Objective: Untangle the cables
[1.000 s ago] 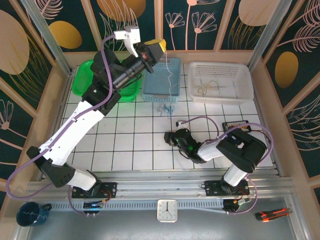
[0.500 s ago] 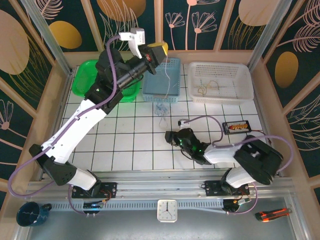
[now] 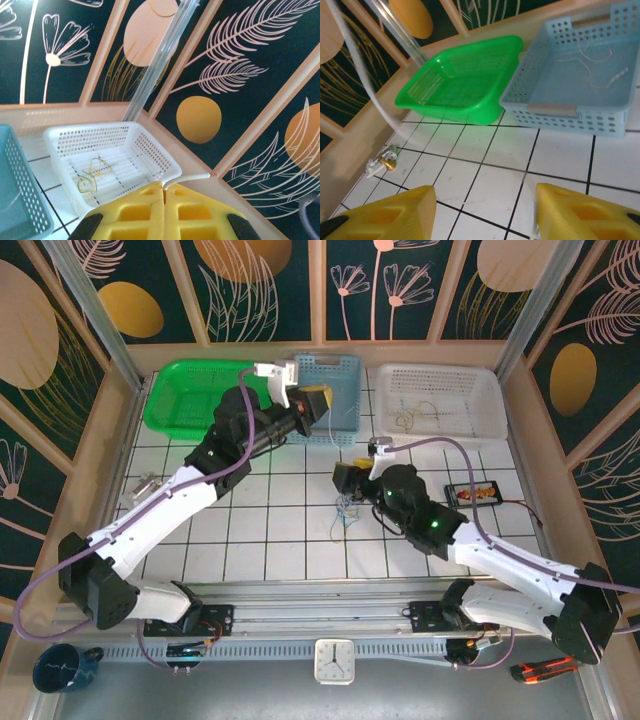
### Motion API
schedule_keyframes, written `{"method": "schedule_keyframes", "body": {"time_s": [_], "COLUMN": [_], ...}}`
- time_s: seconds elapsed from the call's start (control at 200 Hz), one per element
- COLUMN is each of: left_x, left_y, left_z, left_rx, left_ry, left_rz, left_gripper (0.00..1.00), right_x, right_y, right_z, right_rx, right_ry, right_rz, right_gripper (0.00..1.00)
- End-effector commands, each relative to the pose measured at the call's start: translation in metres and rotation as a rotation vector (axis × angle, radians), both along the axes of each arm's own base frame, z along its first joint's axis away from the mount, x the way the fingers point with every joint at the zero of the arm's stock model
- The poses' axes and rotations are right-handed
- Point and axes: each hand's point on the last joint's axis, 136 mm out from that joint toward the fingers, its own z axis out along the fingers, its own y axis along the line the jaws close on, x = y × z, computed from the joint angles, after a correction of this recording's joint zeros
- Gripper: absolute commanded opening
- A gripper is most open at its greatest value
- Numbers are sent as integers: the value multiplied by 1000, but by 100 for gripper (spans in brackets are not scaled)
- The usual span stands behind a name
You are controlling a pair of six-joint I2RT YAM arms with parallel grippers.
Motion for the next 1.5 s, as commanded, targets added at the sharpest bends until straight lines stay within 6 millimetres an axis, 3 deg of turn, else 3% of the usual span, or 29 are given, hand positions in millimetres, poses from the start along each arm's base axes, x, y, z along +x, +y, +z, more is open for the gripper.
{"method": "schedule_keyframes", "body": {"time_s": [0.0,0.115,0.28,0.57,0.931,0.966,1.021,1.131,1.166,1.251,1.281,1.376,1.441,1.491], "left_x": [-15,-24,-34,-43,-45,-45,-45,-44,-43,-40,-38,-30,-26,-24], "left_y": [4,4,2,-3,-7,-7,-7,-5,-3,2,6,25,41,53], "left_z": [5,-15,-29,-34,-35,-35,-34,-34,-34,-30,-42,-44,-51,-55], "left_rx": [-73,-74,-79,-62,-71,-72,-74,-74,-73,-68,-49,-42,-42,-46], "left_ry": [-33,-6,19,40,46,46,45,42,39,15,29,12,7,2], "left_rz": [-39,-71,-120,-177,-206,-207,-207,-192,-180,-138,-114,1,88,142], "left_gripper": [0,0,0,0,0,0,0,0,0,32,43,79,95,99], "right_x": [-3,-4,-7,7,18,20,21,23,24,28,30,38,42,44], "right_y": [1,9,24,17,42,43,45,47,46,41,38,25,15,9], "right_z": [26,45,49,51,50,50,51,55,58,67,70,82,91,99], "right_rx": [-44,-40,-59,-57,-28,-26,-20,-3,1,10,12,24,41,62], "right_ry": [-54,-95,-131,-142,-107,-106,-104,-102,-102,-110,-113,-115,-123,-128], "right_rz": [58,139,265,278,348,349,351,349,339,300,276,201,160,135], "right_gripper": [57,60,63,64,61,57,43,2,0,0,0,0,0,0]}}
